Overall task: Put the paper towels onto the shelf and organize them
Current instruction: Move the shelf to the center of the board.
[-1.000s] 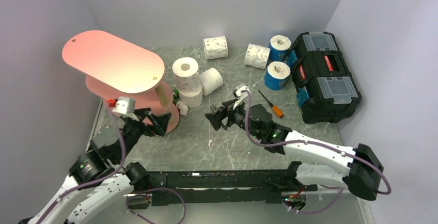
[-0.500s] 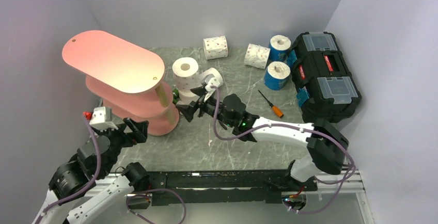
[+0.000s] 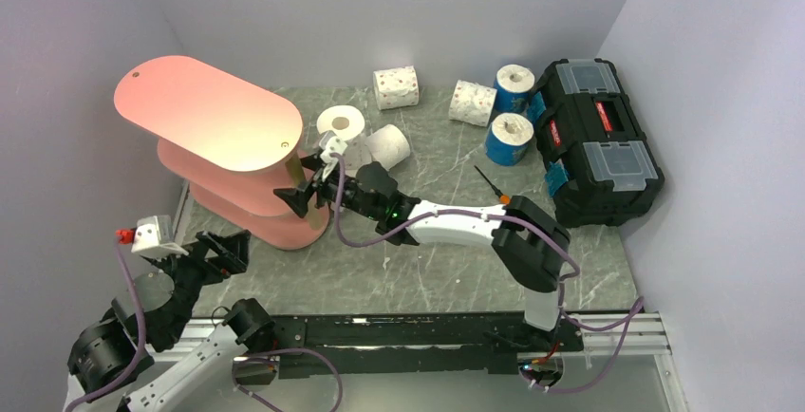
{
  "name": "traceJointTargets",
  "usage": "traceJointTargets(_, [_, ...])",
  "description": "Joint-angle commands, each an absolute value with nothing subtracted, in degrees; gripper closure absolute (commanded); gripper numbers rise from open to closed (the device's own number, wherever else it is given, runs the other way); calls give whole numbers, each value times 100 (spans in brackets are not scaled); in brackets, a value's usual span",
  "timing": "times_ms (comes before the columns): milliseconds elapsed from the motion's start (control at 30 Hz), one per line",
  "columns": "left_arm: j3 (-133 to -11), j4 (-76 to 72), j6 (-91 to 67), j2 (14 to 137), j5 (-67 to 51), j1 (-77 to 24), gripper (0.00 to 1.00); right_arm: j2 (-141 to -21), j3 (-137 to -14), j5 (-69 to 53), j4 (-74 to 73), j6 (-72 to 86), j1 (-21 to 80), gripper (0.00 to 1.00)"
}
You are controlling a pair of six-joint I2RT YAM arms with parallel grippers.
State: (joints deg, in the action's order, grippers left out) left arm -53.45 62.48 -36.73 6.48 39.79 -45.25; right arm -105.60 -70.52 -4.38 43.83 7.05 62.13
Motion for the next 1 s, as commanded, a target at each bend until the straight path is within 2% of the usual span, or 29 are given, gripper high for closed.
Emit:
traceJointTargets(0, [-5423, 6423, -3735, 521, 4195, -4550, 1, -10945, -7760, -257, 4570, 614, 6274, 18])
traceJointTargets(100, [-5493, 6490, -3729, 587, 4244, -4552, 0, -11097, -7893, -245, 4642, 612, 6284, 42])
traceJointTargets(300, [-5557, 6441, -3633, 601, 4250, -4548, 1, -10829, -7657, -249, 4660, 481, 6391, 77])
traceJointTargets(333, [-5530, 6414, -3609, 587, 4265, -4547, 1, -10719, -7594, -290, 4589, 473, 6402, 91])
traceJointTargets(367, [-5512, 6379, -3606, 577, 4273, -4546, 1, -10615, -7523, -308, 4501, 474, 6405, 100])
traceJointTargets(600, [-5323, 6101, -3531, 585, 4246, -4548, 1, -9777, -7198, -235, 3596, 386, 6430, 100])
traceJointTargets(967, [-4956, 5617, -3443, 756, 4058, -4553, 1, -8361, -5922, 444, 2882, -170, 6424, 100])
